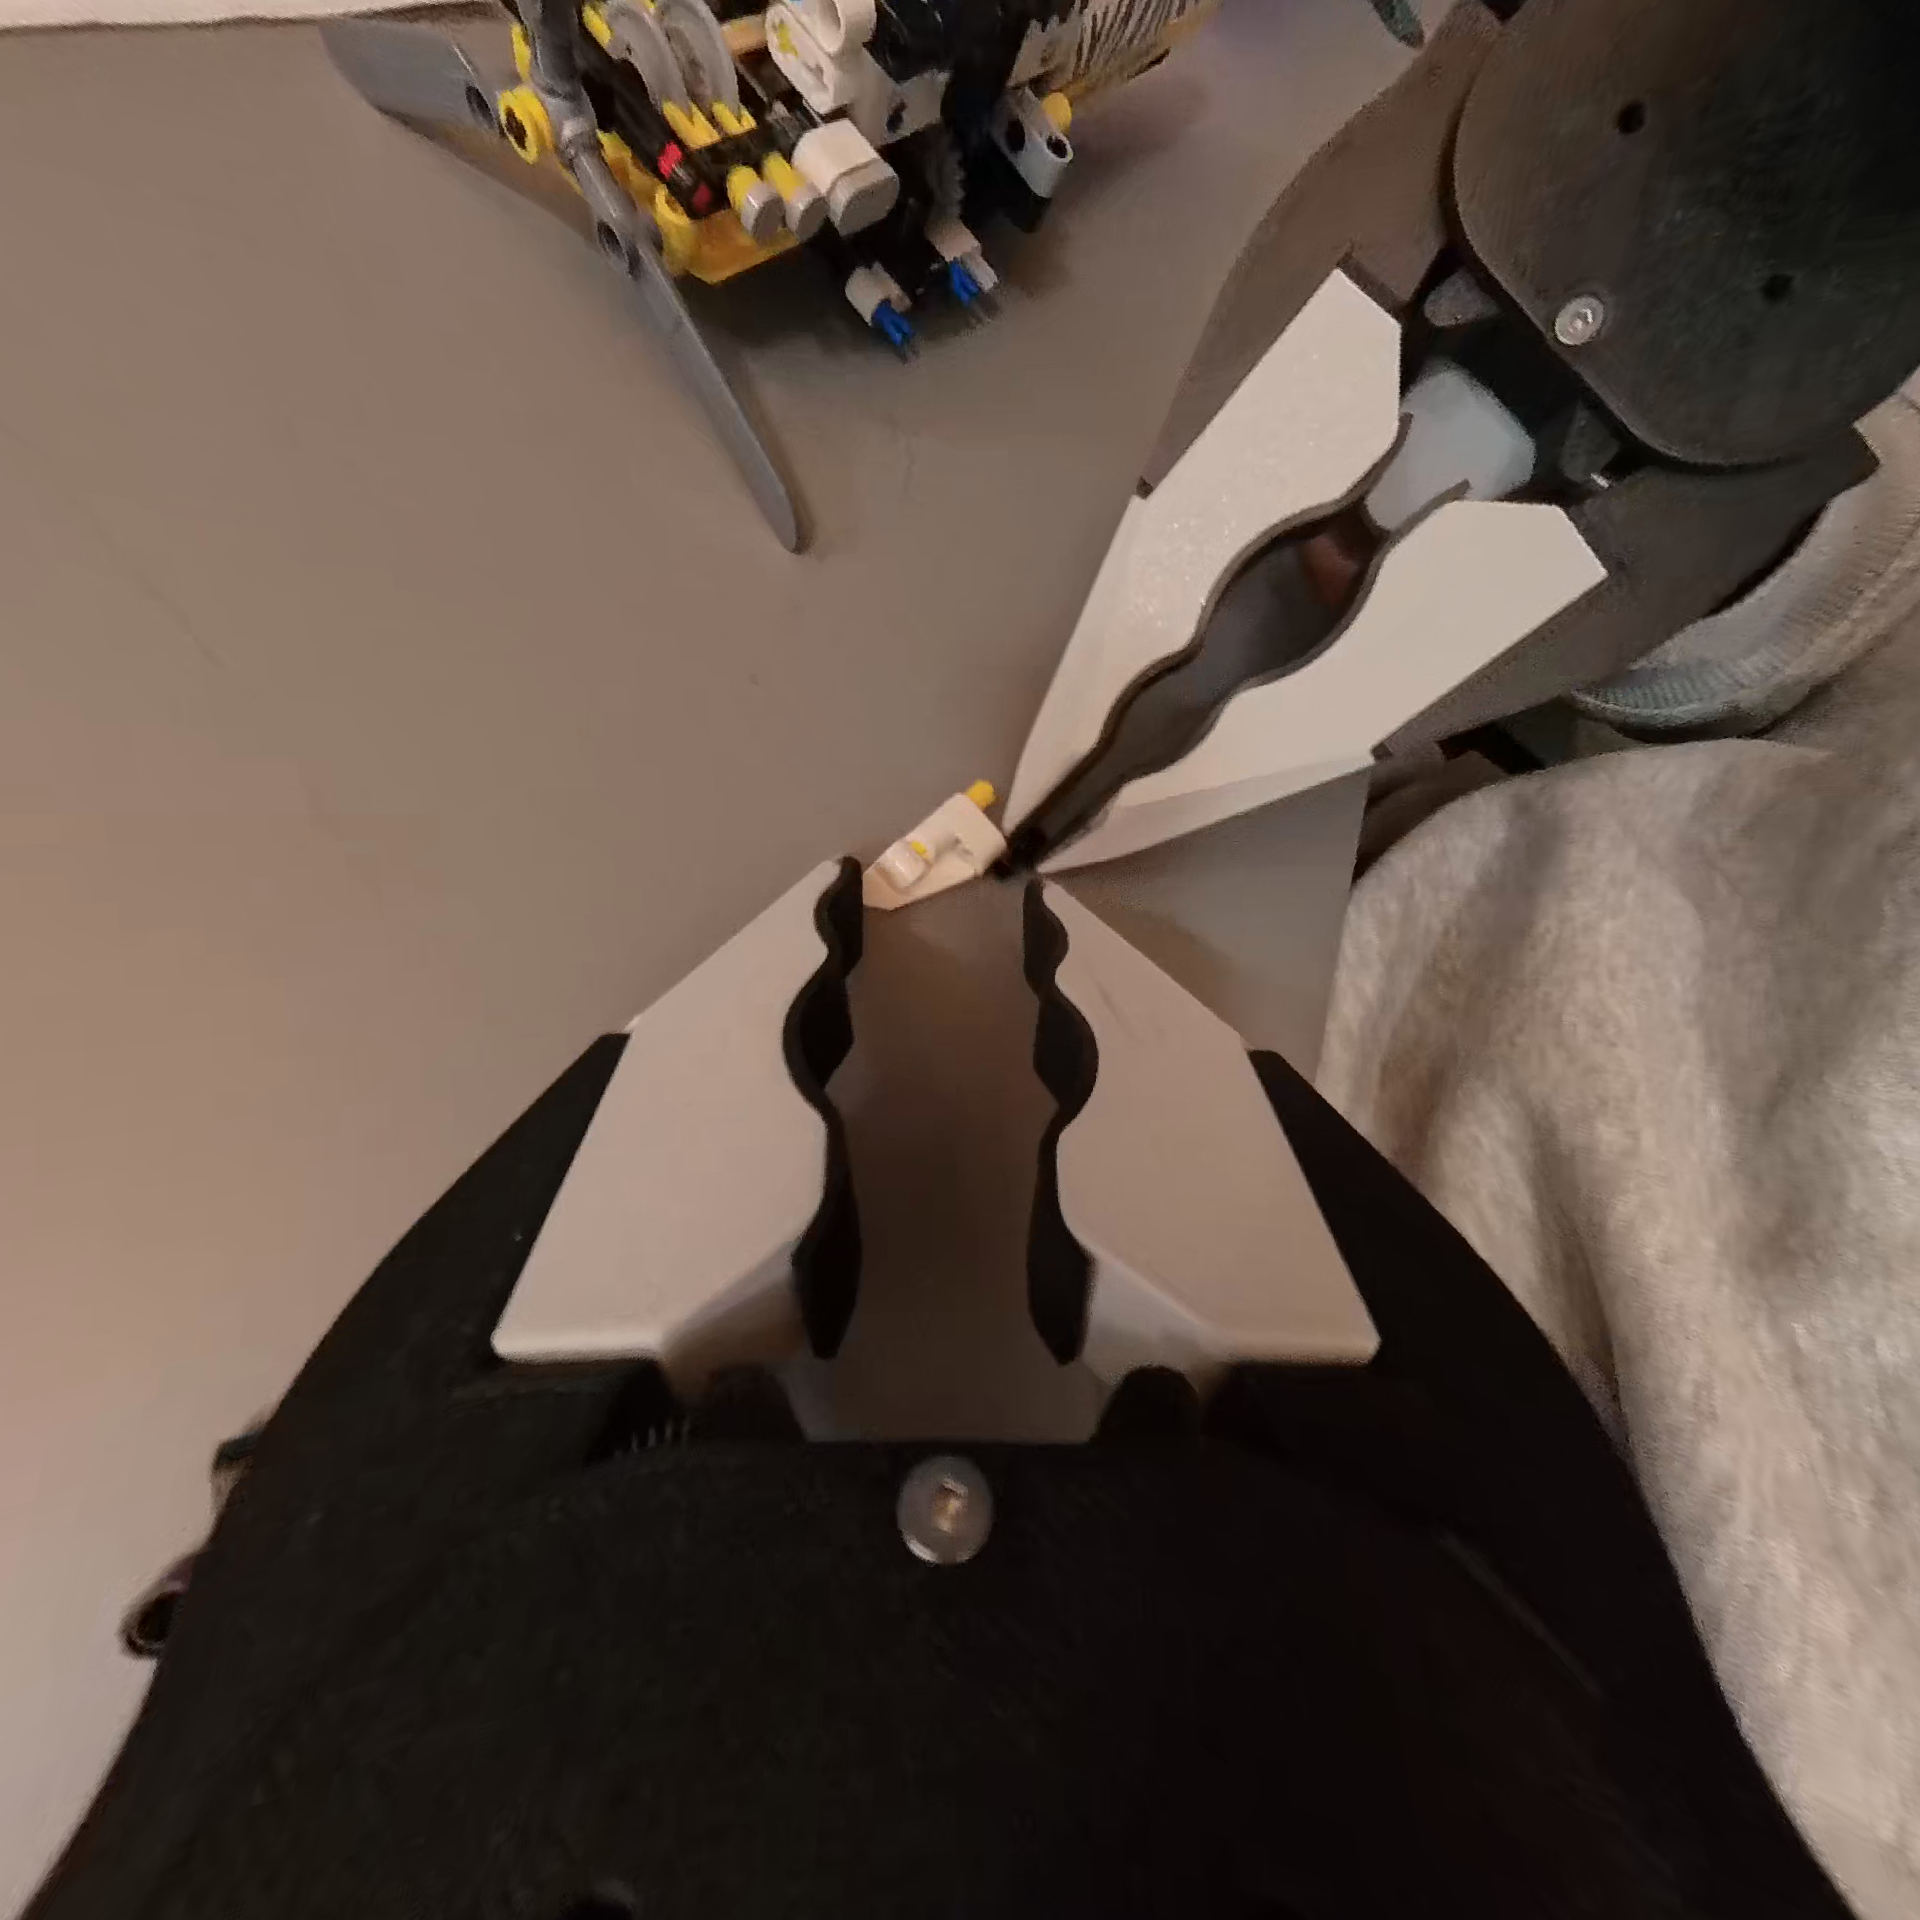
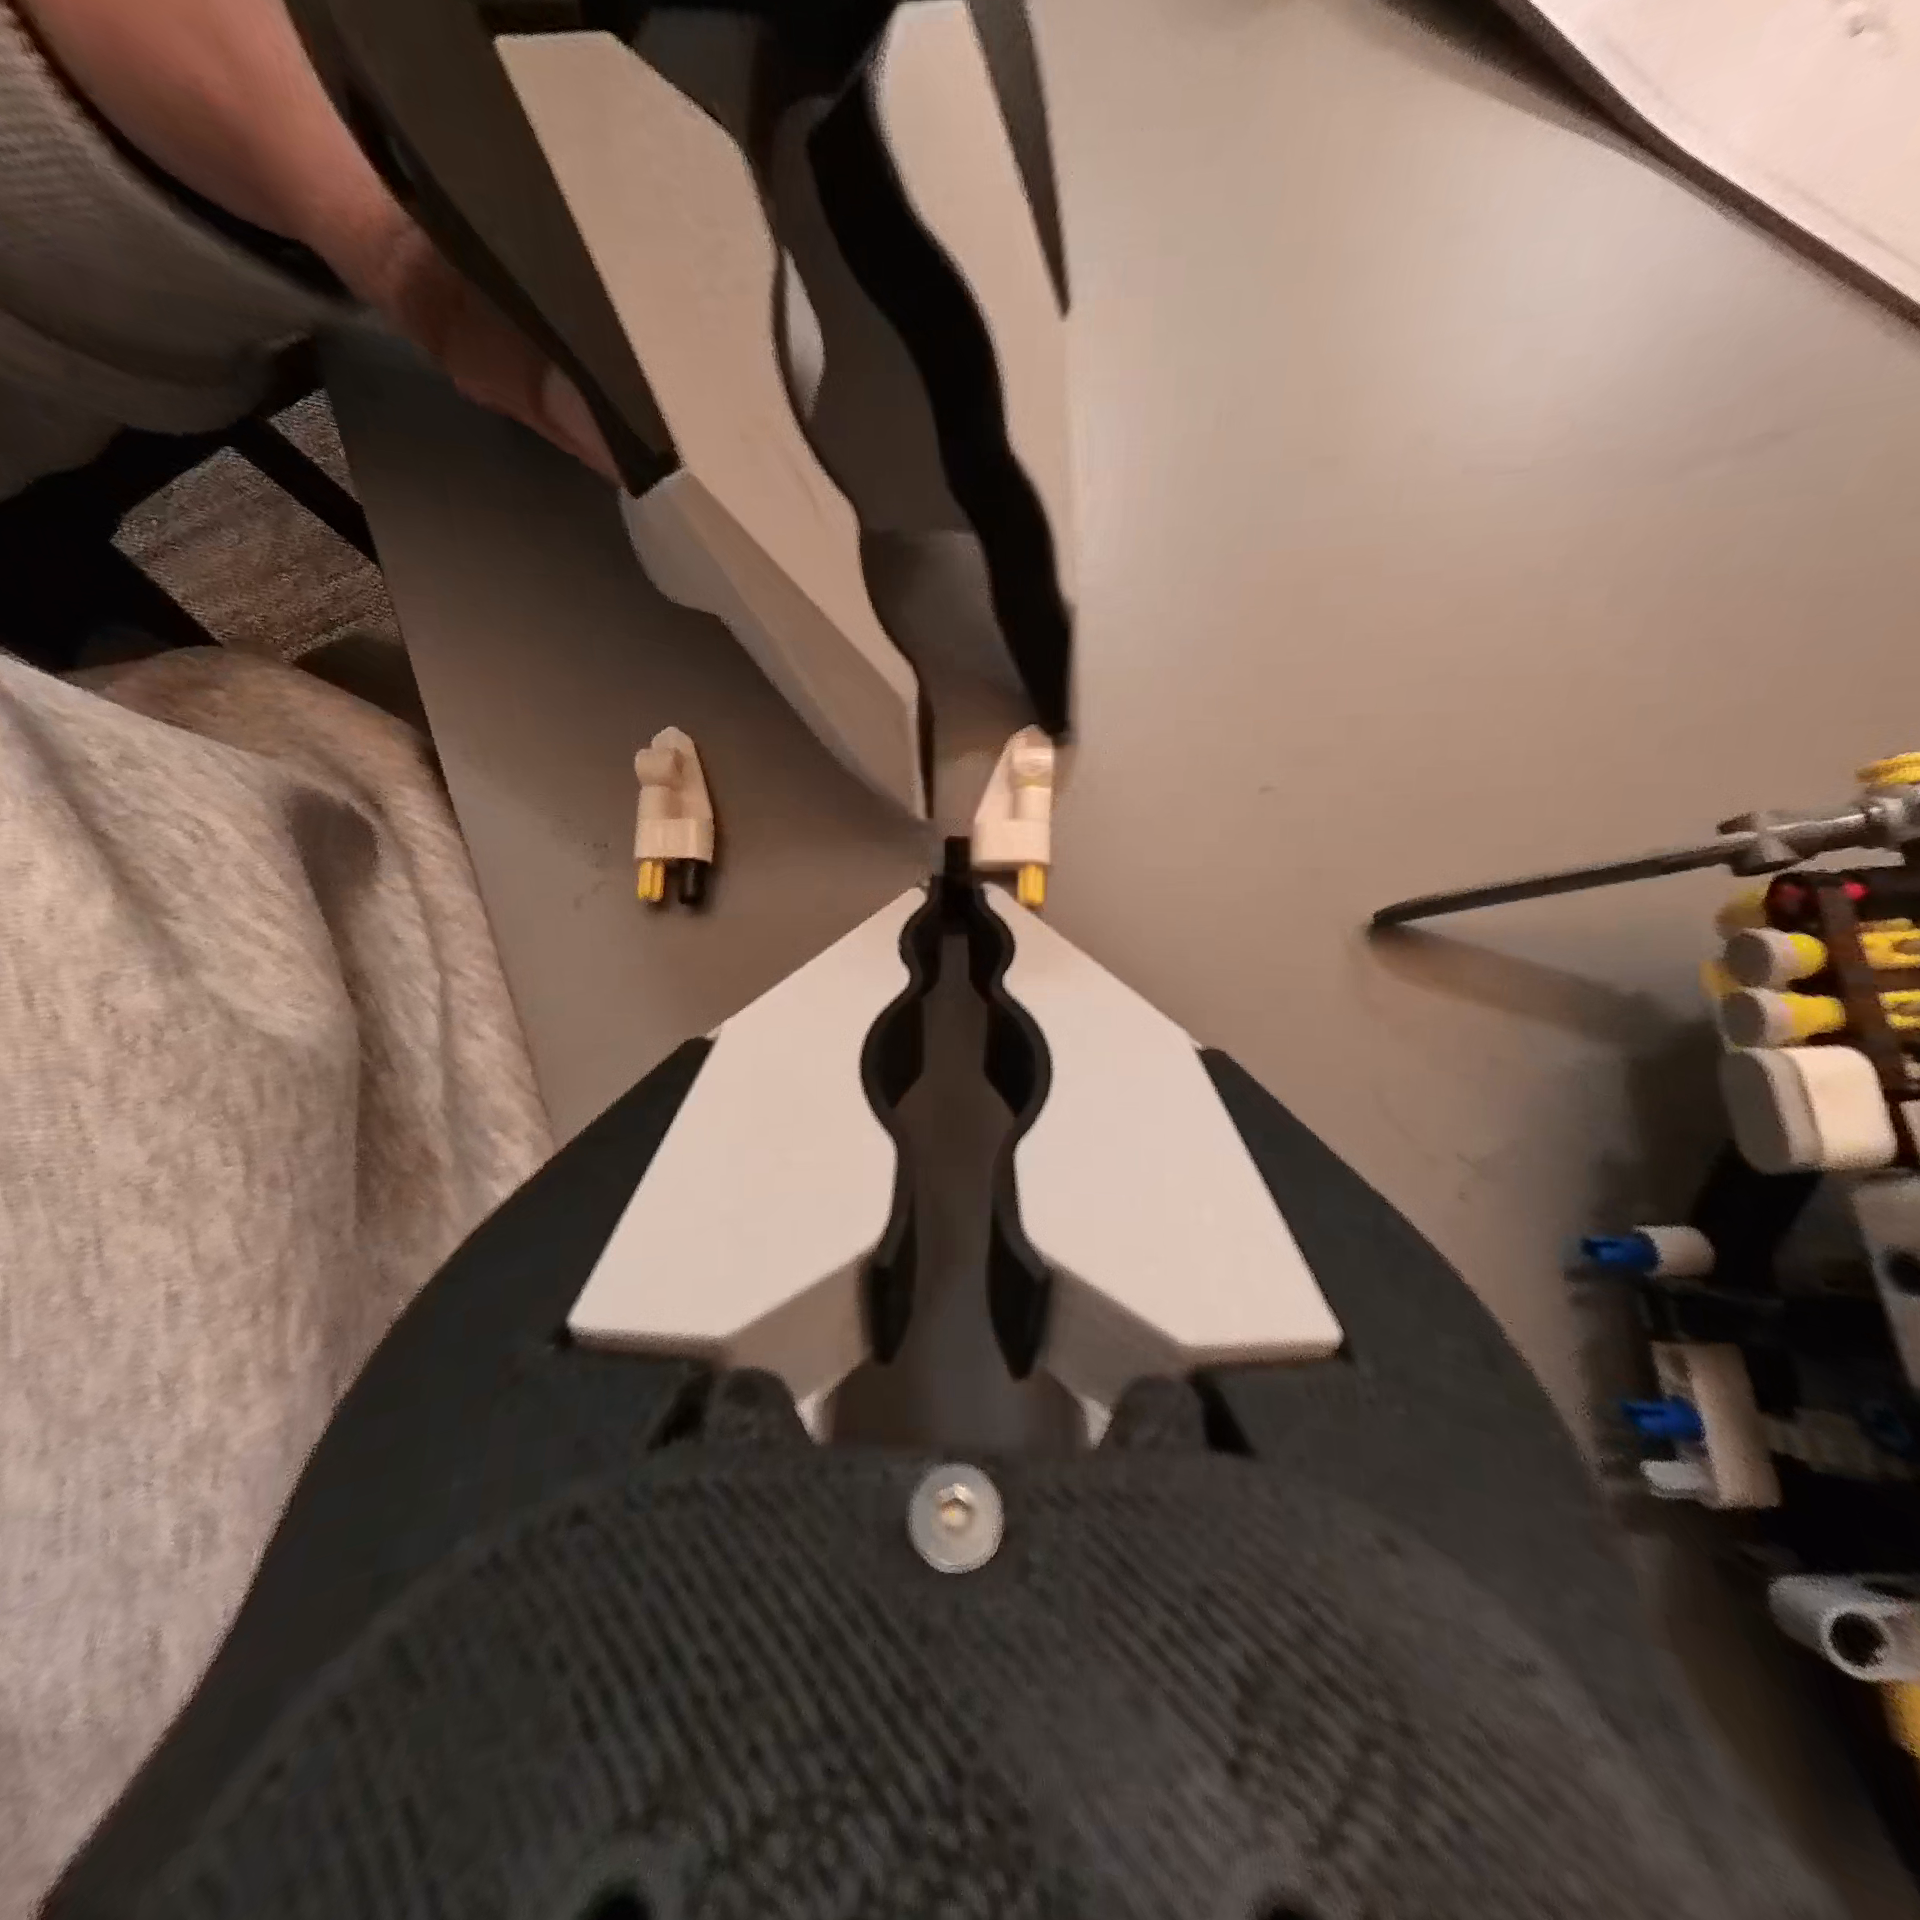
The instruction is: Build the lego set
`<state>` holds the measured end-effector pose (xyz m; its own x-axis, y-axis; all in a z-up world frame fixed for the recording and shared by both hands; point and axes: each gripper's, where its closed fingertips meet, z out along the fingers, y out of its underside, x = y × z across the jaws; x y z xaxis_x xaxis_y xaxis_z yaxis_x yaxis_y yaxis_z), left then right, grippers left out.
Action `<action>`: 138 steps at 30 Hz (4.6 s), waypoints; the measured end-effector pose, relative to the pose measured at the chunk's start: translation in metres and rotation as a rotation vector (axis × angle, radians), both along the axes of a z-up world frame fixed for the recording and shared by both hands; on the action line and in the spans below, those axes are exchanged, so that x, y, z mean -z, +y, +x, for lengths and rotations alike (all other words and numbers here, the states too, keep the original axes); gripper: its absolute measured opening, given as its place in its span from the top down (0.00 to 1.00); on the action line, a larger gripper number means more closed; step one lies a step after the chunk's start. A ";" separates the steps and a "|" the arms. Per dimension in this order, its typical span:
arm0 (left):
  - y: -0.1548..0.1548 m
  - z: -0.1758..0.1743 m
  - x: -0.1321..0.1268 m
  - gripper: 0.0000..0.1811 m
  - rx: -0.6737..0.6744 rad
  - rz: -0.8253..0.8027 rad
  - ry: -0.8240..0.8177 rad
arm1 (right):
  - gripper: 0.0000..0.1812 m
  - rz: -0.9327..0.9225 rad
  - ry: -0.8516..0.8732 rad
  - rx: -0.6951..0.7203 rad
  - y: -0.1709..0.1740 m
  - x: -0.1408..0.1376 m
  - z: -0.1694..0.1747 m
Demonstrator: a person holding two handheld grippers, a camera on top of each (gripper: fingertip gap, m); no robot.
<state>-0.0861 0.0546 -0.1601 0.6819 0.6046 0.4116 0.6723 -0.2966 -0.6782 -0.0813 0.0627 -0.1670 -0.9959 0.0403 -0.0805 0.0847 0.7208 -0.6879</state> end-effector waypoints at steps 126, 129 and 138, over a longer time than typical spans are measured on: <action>0.008 -0.001 0.007 0.95 0.101 -0.080 0.049 | 1.00 0.052 0.064 -0.562 0.009 -0.002 -0.008; 0.007 -0.001 0.008 0.95 0.100 -0.080 0.051 | 1.00 0.084 -0.022 -0.529 0.008 -0.002 -0.008; 0.006 0.001 0.007 0.95 0.105 -0.084 0.053 | 1.00 0.059 0.261 -0.667 0.007 -0.001 -0.008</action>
<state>-0.0847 0.0609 -0.1671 0.7627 0.5595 0.3245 0.5988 -0.4210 -0.6813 -0.0889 0.0695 -0.1656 -0.7965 -0.5864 0.1475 -0.5486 0.5983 -0.5841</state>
